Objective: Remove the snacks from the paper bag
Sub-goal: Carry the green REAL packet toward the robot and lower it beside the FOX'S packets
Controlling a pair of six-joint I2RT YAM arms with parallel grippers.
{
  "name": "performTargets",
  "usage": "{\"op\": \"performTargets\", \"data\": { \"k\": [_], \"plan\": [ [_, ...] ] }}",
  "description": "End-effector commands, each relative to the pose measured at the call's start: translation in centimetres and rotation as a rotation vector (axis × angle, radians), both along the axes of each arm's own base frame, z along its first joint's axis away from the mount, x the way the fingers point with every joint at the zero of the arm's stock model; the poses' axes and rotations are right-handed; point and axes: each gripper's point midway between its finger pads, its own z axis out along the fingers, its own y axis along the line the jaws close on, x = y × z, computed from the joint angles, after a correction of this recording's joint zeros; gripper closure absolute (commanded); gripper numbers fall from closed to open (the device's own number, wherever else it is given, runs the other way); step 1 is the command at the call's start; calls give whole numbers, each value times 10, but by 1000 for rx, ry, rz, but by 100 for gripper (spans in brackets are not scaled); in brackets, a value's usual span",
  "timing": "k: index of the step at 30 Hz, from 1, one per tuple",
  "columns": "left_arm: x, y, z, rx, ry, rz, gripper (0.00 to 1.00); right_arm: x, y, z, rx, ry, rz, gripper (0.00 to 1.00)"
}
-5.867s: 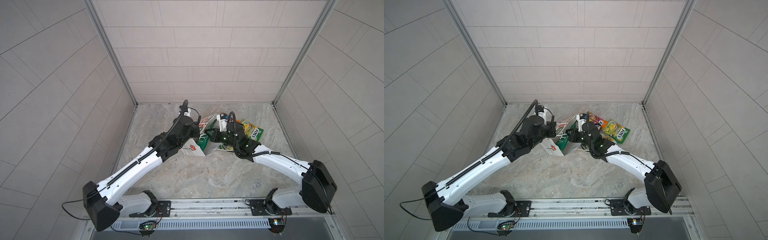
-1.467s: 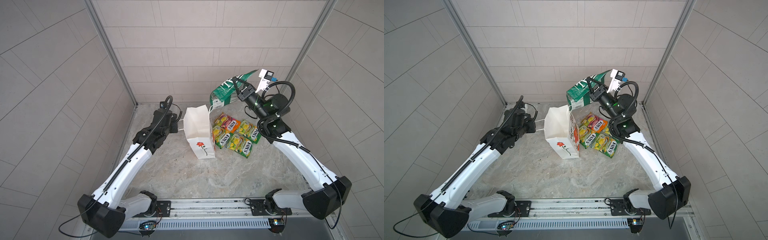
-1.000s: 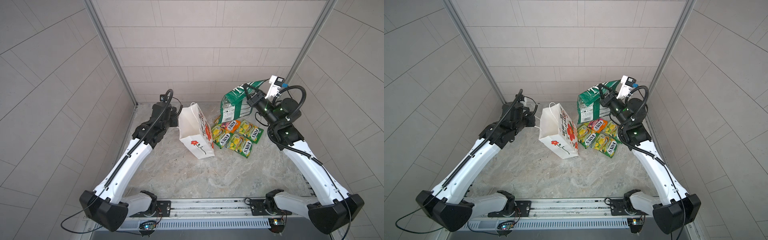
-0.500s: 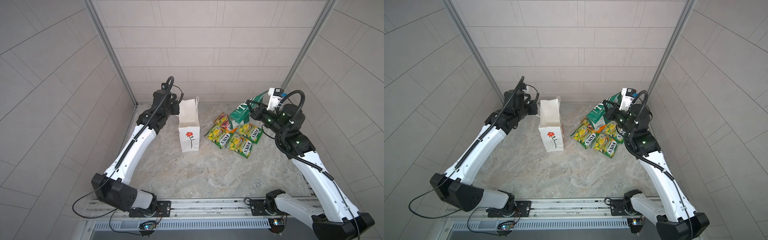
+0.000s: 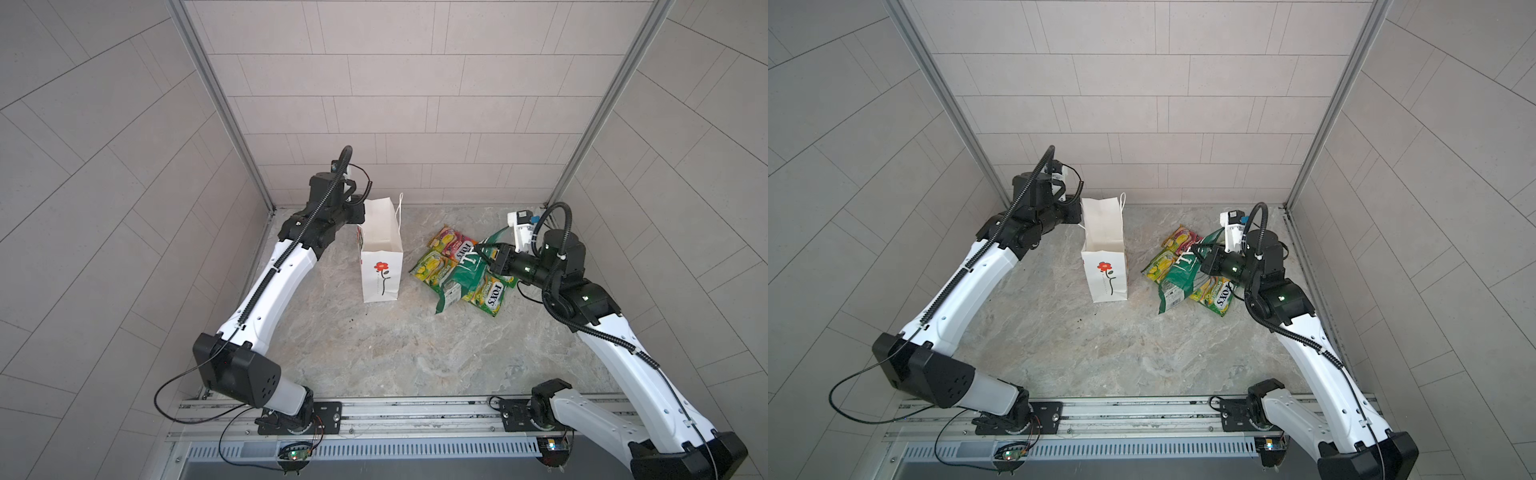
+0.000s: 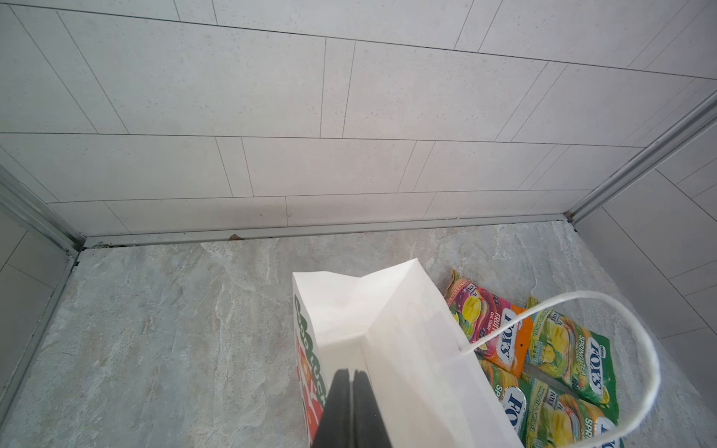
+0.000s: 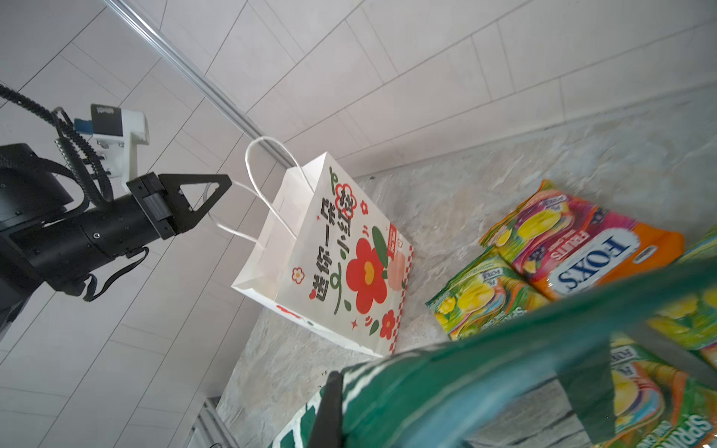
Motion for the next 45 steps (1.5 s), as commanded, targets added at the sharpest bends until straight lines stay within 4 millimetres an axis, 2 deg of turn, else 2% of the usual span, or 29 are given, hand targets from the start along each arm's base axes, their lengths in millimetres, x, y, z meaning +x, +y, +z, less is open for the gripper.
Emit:
{"op": "performTargets", "data": {
  "k": [1,8,13,18,22,26,29,30,37,45],
  "plan": [
    [3,-3,15,-4,-46,-31,100,-3,22,25,109,-87,95,100],
    [1,-4,9,-1,-40,-48,100,5,70,-3,197,-30,217,100],
    [2,-2,8,0,-41,-45,100,6,98,-14,210,-11,273,100],
    [2,1,5,-2,-39,-38,100,7,108,-33,248,38,285,100],
    [2,2,0,0,-31,-35,100,1,111,-63,263,112,305,100],
    [2,3,-3,2,-25,-33,100,-13,108,-98,240,195,316,100],
    [2,4,-5,1,-23,-32,100,-24,99,-118,200,222,304,100],
    [1,4,-5,2,-23,-32,100,-29,96,-130,175,245,299,100],
    [0,5,-6,1,-24,-31,100,-59,66,-170,-27,308,265,100],
    [1,6,-8,-8,-19,-32,100,-79,29,-221,-199,404,157,100]
  ]
}}
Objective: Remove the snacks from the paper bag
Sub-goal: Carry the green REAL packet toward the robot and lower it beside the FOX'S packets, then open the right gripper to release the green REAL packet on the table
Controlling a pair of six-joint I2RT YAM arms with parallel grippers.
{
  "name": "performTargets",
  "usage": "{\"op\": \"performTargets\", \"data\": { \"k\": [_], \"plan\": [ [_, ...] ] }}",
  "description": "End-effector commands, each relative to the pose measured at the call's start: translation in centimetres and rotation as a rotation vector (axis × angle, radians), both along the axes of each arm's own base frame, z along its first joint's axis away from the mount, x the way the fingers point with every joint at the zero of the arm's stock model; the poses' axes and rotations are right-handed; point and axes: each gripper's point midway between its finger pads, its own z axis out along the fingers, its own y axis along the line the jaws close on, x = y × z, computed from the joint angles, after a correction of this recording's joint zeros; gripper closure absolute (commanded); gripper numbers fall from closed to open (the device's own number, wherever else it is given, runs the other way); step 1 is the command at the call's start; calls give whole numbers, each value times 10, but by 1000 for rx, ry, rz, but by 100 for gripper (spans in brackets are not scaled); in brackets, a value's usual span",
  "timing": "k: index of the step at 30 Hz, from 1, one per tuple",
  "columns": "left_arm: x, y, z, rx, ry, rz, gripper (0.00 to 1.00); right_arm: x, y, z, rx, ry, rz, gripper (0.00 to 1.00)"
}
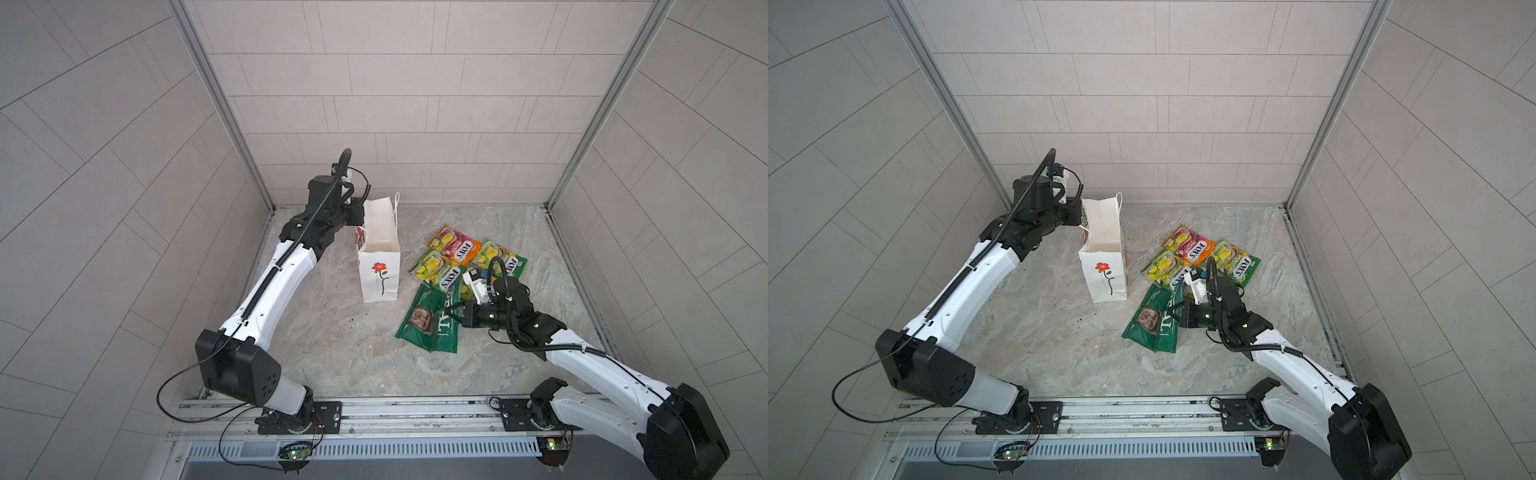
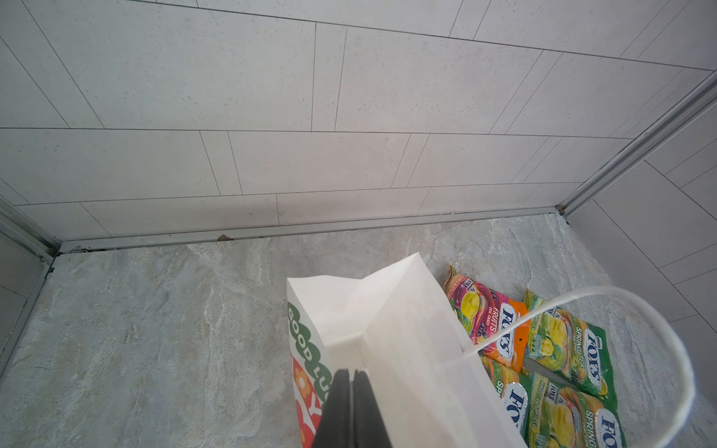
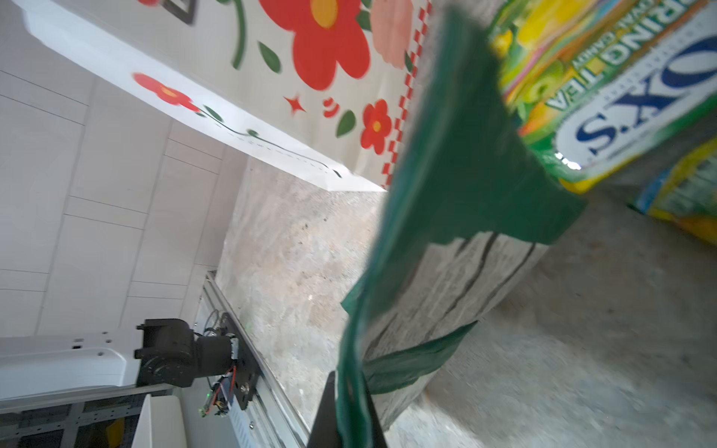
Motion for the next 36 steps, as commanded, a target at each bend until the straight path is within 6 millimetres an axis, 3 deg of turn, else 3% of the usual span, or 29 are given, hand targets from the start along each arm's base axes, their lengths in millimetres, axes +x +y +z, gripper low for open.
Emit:
{"op": "performTargets", "data": {
  "k": [1,9,19,26,29,36],
  "plan": [
    [-5,4,7,-1,-21,-4,100,-12,-26,-34,-157,55,-44,100],
    [-5,5,8,-8,-21,0,100,-15,-58,-59,-328,66,-131,100],
    [-5,8,8,-11,-22,4,100,-16,-76,-74,-420,83,-182,100],
    [-5,7,7,-15,-20,0,100,-16,-89,-80,-481,89,-219,78],
    [-5,7,7,-21,-17,-3,95,-16,-92,-82,-499,90,-231,67],
    [-5,8,8,-27,-20,-4,72,-15,-101,-83,-540,88,-260,50]
  ]
}}
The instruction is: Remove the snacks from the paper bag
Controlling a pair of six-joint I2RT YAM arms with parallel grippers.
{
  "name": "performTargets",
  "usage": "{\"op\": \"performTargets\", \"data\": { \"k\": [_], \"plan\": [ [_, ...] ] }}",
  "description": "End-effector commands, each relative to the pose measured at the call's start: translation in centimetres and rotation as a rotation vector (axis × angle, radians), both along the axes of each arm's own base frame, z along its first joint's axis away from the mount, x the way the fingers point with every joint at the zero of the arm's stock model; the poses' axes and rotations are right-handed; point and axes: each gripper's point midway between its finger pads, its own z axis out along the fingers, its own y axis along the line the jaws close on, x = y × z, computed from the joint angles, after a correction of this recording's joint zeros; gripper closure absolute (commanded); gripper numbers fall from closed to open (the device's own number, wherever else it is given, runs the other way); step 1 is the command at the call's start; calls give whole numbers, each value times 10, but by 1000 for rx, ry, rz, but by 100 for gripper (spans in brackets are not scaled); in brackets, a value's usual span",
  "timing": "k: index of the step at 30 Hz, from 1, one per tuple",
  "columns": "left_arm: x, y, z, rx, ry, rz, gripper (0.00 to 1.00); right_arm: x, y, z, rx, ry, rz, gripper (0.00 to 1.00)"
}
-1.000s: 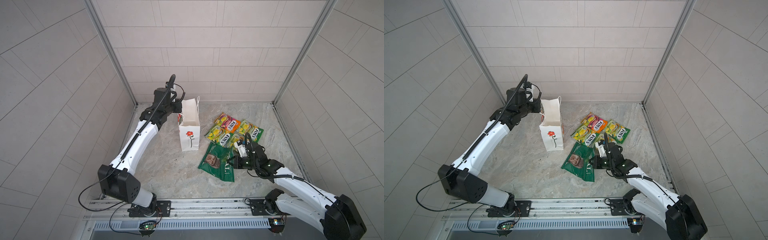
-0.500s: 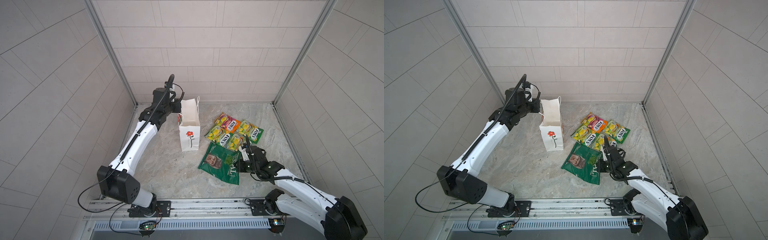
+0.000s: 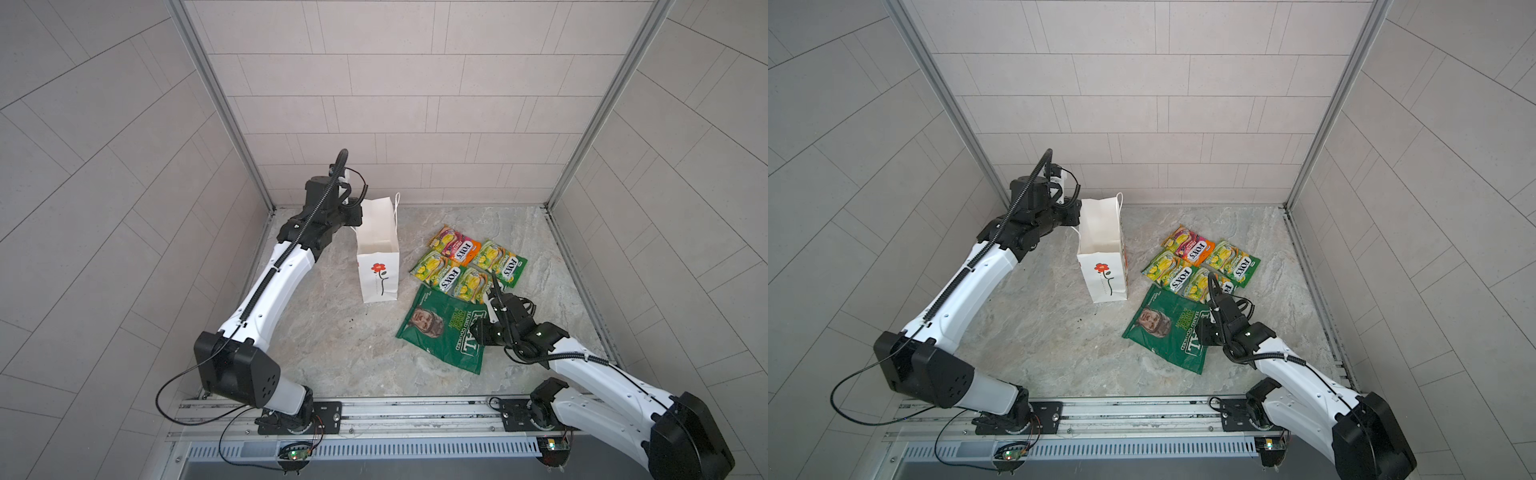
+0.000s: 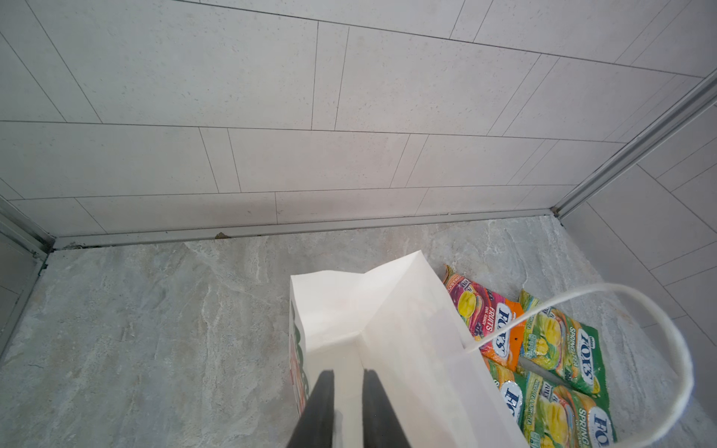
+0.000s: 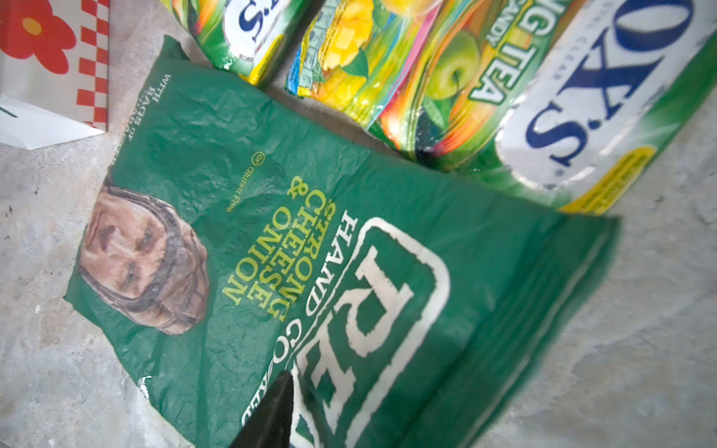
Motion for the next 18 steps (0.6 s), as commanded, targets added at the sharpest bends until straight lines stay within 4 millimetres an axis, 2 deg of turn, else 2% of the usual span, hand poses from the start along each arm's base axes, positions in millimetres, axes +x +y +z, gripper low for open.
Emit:
{"op": "performTargets", "data": {
  "k": [1,7,14,18],
  "plan": [
    [-4,4,8,-6,-24,-1,67,-2,-13,-5,-56,7,-32,48],
    [-5,5,10,-7,-32,-3,51,-3,-26,-4,-102,-14,-75,34],
    [-9,5,14,-14,-53,-22,14,-2,-37,5,-133,-79,-101,16],
    [-13,6,18,-15,-72,-30,6,-1,-45,9,-165,-106,-123,10]
  ]
}}
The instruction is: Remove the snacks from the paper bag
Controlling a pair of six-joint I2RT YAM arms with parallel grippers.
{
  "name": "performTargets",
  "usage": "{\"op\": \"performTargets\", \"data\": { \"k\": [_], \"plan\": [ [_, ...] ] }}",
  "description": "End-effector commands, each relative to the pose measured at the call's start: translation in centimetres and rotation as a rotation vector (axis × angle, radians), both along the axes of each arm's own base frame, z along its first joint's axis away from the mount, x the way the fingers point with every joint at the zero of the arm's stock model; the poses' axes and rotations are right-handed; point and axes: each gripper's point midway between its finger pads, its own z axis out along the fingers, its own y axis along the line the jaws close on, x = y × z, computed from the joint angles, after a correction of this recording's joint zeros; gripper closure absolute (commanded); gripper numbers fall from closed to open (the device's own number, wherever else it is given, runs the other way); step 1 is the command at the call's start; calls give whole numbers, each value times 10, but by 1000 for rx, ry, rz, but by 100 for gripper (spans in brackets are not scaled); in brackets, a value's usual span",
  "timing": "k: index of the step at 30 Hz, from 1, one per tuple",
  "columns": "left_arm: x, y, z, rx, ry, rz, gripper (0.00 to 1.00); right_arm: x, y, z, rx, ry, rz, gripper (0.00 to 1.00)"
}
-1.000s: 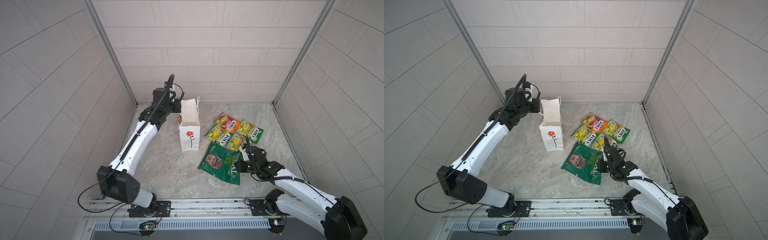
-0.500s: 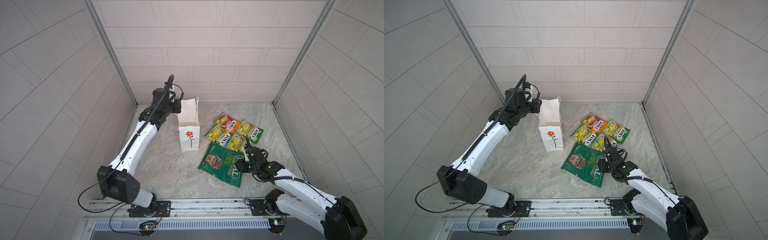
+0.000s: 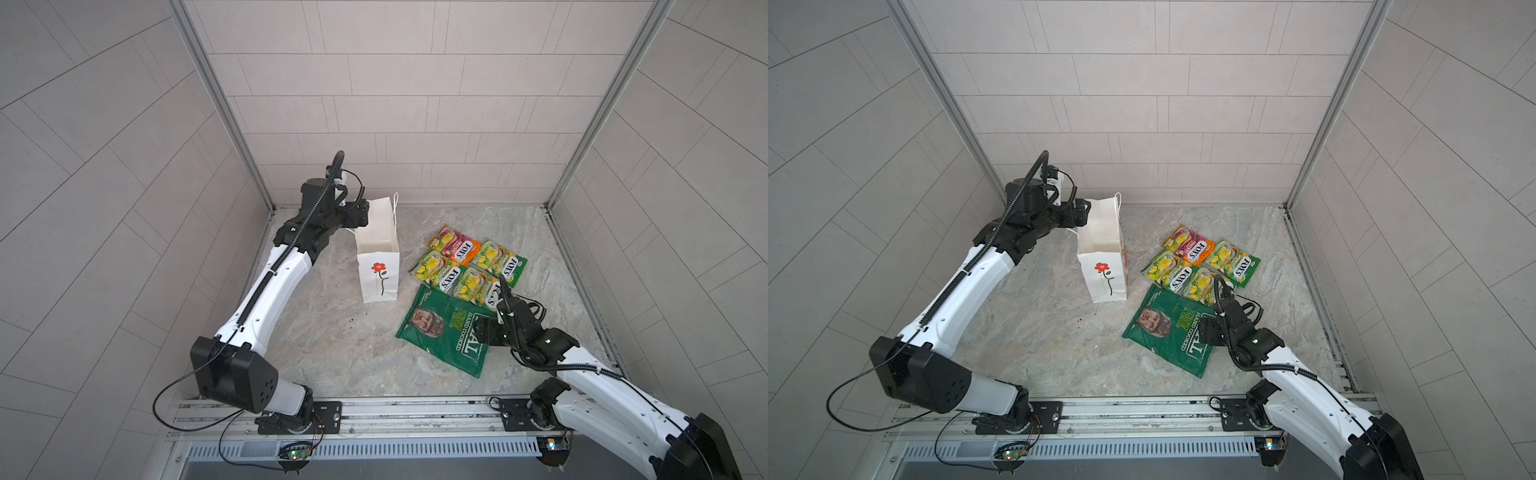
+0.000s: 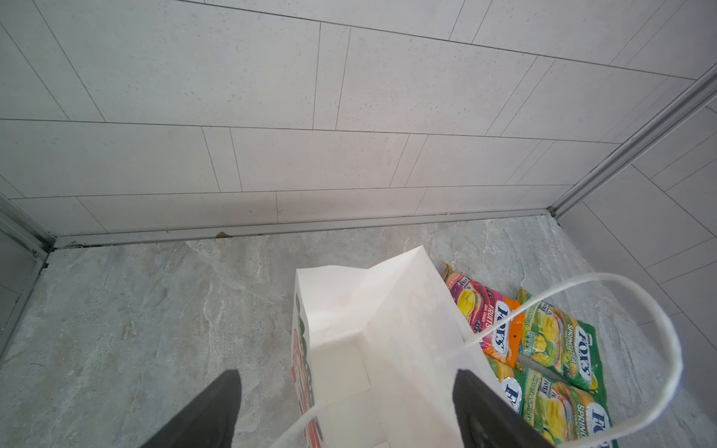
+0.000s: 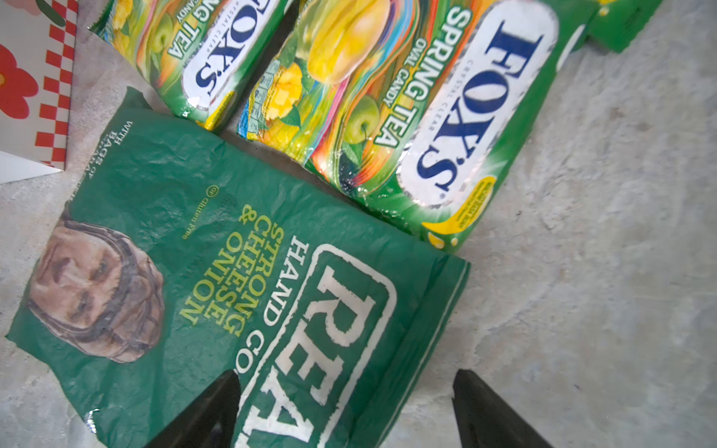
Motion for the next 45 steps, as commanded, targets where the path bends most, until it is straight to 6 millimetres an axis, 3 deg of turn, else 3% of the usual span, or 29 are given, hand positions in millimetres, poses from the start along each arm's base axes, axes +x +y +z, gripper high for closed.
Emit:
{"op": "performTargets", "data": {
  "k": [1,13,18,24,29,38,40,45],
  "plan": [
    [-7,2,18,-5,-62,-16,6,-2,-16,-3,-70,-7,-40,9],
    [-28,23,52,-24,-226,54,3,10,-49,15,-195,-95,-175,9],
    [-39,55,63,-29,-300,229,3,19,-68,26,-255,-120,-244,10],
    [-46,101,55,7,-277,478,3,31,-89,38,-320,-127,-324,10],
    [-55,126,52,13,-275,612,4,48,-103,53,-342,-170,-397,11],
    [-82,165,52,41,-279,823,5,78,-145,74,-412,-227,-553,10],
    [-90,172,47,51,-257,862,5,81,-154,73,-431,-229,-594,10],
    [-109,184,5,45,-221,937,6,87,-172,73,-499,-251,-693,10]
  ]
}}
